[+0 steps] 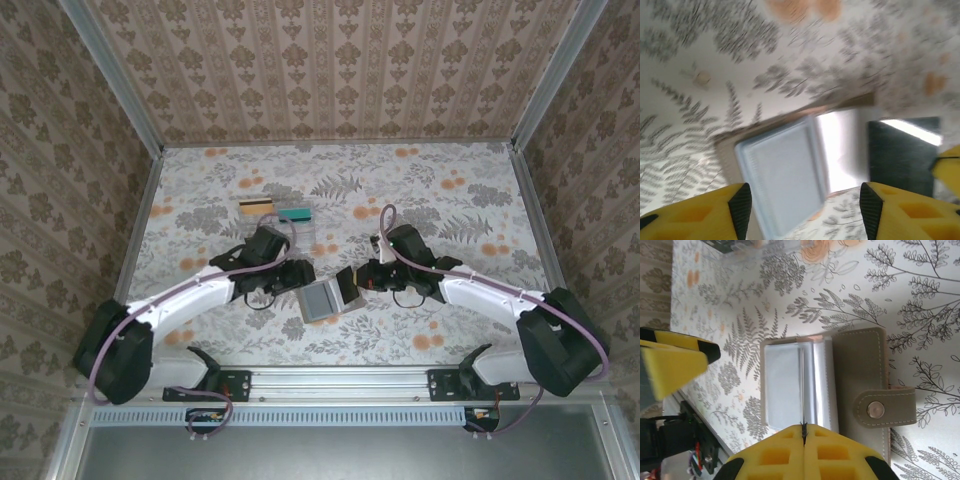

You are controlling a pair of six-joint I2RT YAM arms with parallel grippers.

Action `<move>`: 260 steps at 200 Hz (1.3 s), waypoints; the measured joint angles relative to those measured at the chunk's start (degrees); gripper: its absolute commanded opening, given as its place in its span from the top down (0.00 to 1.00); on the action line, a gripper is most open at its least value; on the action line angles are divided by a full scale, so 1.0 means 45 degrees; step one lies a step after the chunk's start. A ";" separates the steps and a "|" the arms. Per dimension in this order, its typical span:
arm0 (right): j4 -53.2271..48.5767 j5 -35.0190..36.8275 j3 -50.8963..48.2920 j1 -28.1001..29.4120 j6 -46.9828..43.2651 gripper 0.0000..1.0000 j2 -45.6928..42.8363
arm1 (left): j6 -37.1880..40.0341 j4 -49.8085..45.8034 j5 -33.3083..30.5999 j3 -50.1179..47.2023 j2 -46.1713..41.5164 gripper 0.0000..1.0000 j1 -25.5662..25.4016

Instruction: Take the credit cards out of the card holder

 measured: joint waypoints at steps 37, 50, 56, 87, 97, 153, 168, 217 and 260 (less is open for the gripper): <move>0.0476 -0.0374 0.0398 -0.0359 0.0845 1.00 -0.0447 | -0.1219 0.2176 0.0860 -0.0787 -0.1472 0.39 0.0962; 0.0879 -0.0525 0.0568 -0.0510 0.1185 1.00 -0.0549 | -0.1598 0.2832 0.1166 -0.0918 -0.1666 0.42 0.1127; 0.1073 -0.0612 0.0631 -0.0563 0.1331 1.00 -0.0583 | -0.1734 0.3109 0.1297 -0.0937 -0.1695 0.43 0.1132; 0.2249 -0.1107 0.0801 -0.0748 0.2273 1.00 -0.0607 | -0.2365 0.4590 0.2074 -0.0947 -0.1685 0.48 0.1132; 0.2579 -0.1234 0.0826 -0.0753 0.2540 1.00 -0.0602 | -0.2472 0.4969 0.2268 -0.0942 -0.1613 0.50 0.1132; 0.4080 -0.1865 0.0840 -0.0753 0.3638 1.00 -0.0544 | -0.2929 0.5994 0.2895 -0.0942 -0.1190 0.53 0.1127; 0.4483 -0.2011 0.0840 -0.0753 0.3886 1.00 -0.0466 | -0.3065 0.6309 0.3016 -0.0942 -0.1064 0.56 0.1103; 0.5192 -0.2239 0.0840 -0.0753 0.4357 1.00 -0.0219 | -0.3201 0.6815 0.3298 -0.0942 -0.0899 0.69 0.0782; 0.5353 -0.2390 0.0797 -0.0753 0.4444 1.00 -0.0136 | -0.3298 0.7023 0.3390 -0.0942 -0.0903 0.88 0.0772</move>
